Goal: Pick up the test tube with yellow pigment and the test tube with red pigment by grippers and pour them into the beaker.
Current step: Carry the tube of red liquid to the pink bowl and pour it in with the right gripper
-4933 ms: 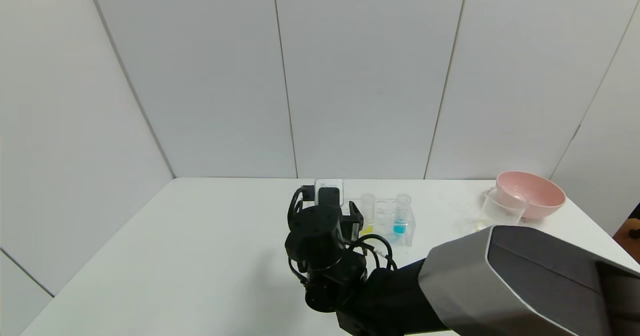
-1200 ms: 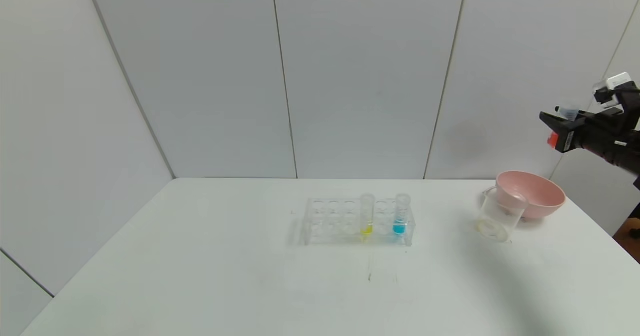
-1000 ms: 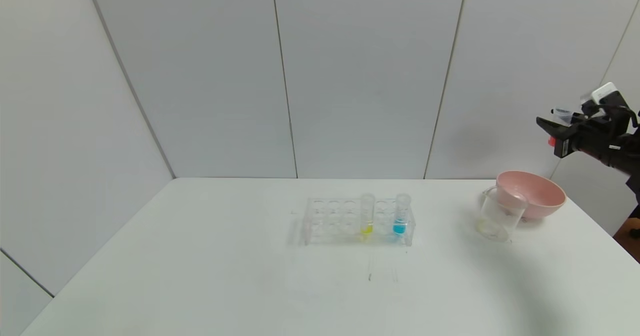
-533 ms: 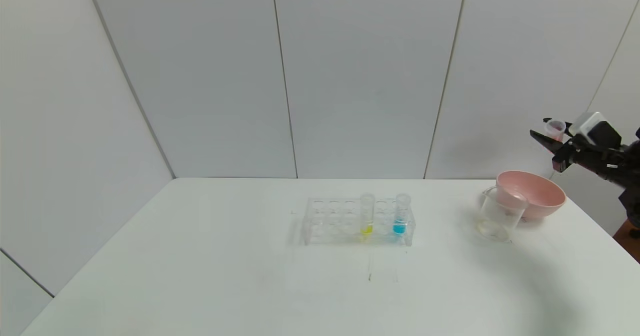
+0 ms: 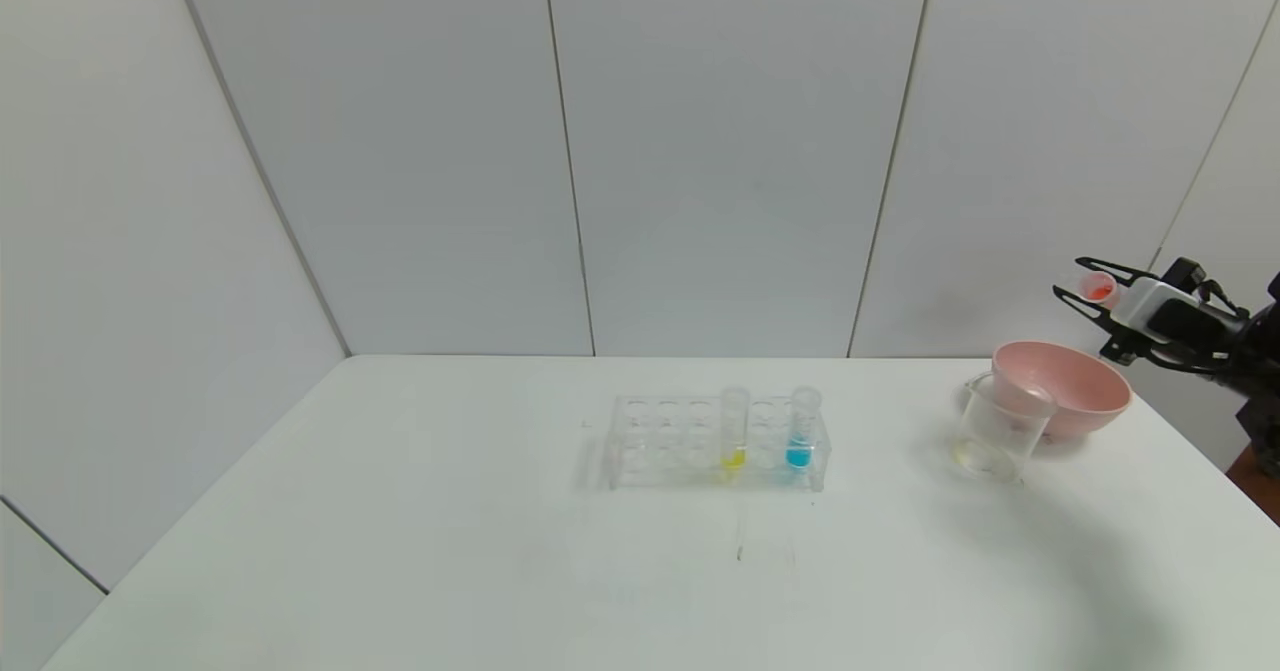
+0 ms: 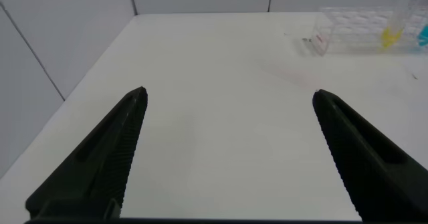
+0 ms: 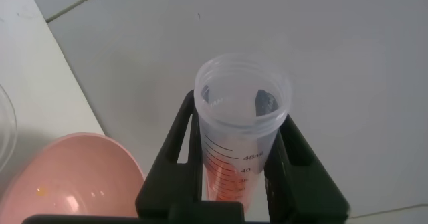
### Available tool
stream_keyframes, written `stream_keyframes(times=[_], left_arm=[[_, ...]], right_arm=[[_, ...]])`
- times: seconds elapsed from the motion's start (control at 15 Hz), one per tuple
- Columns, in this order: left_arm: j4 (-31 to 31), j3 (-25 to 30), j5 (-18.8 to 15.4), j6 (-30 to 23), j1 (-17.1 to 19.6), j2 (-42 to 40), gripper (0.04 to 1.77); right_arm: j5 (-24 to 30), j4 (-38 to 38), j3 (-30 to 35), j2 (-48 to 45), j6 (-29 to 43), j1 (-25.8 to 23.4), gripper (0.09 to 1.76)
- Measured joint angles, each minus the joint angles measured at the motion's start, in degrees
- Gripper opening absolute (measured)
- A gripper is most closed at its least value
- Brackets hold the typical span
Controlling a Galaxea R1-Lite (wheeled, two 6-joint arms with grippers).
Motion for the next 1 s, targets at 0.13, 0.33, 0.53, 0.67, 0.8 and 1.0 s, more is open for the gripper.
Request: stream_keyframes(times=[0.13, 0.33, 0.53, 0.67, 0.8, 1.0], left_arm=[[0.0, 0.0, 0.0, 0.0, 0.0, 0.0, 1.76], [0.0, 0.0, 0.0, 0.0, 0.0, 0.0, 1.76], [0.0, 0.0, 0.0, 0.0, 0.0, 0.0, 1.76], [0.0, 0.0, 0.0, 0.0, 0.0, 0.0, 1.76], [0.0, 0.0, 0.0, 0.0, 0.0, 0.0, 1.76], [0.0, 0.0, 0.0, 0.0, 0.0, 0.0, 1.76]], right_arm=[[-0.1, 0.0, 0.4, 0.0, -2.8, 0.2, 0.58], [-0.4, 0.0, 1.3, 0.1, -7.6, 0.2, 0.58], [-0.9, 0.0, 2.0, 0.1, -12.6, 0.2, 0.58], [-1.8, 0.0, 2.9, 0.0, -15.3, 0.5, 0.58], [-1.9, -0.2, 3.4, 0.0, -16.6, 1.0, 0.58], [-2.0, -2.6, 3.8, 0.0, -17.6, 2.0, 0.58]])
